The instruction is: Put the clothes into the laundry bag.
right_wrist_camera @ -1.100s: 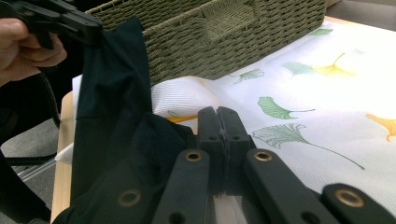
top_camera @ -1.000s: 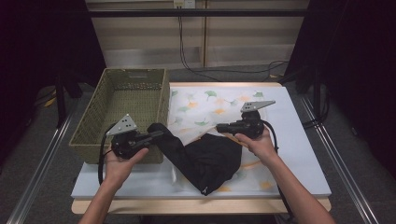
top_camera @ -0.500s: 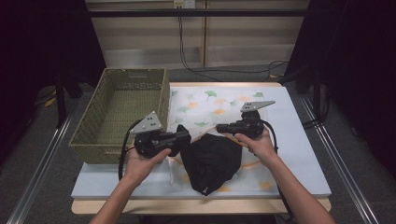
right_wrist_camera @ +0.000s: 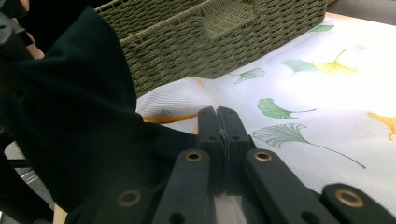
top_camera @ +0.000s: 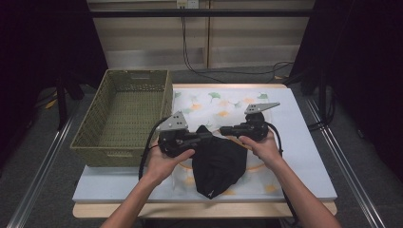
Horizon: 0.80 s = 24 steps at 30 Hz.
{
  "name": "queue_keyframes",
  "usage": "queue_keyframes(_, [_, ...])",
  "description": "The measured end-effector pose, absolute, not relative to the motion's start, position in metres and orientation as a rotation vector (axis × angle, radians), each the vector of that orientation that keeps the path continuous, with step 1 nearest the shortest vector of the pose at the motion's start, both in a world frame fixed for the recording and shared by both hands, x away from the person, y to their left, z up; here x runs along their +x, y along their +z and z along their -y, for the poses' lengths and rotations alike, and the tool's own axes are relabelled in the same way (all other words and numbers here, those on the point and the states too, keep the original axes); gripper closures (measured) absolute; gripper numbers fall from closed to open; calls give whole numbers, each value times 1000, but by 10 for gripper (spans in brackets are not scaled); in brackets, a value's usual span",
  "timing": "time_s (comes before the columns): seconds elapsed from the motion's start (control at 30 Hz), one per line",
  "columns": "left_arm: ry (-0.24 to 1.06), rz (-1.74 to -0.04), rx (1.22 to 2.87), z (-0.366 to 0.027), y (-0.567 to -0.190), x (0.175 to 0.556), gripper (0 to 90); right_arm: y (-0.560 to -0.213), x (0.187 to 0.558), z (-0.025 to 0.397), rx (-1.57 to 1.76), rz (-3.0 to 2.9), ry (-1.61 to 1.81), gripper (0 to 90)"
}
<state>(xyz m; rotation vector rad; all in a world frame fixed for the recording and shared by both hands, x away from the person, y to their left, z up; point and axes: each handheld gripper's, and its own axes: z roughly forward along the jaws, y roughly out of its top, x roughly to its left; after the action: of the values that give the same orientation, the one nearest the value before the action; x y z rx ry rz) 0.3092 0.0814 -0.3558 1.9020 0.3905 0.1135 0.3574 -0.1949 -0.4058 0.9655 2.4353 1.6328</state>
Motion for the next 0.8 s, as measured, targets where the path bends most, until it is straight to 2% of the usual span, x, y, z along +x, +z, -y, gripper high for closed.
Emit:
queue_keyframes(0.63, [29, -342, 2007, -38, -401, 311, 873, -404, 355, 194, 945, -2435, 1634, 899])
queue_keyframes(0.8, [3, -343, 2030, -30, -414, 312, 832, -402, 355, 196, 947, -2414, 1660, 899])
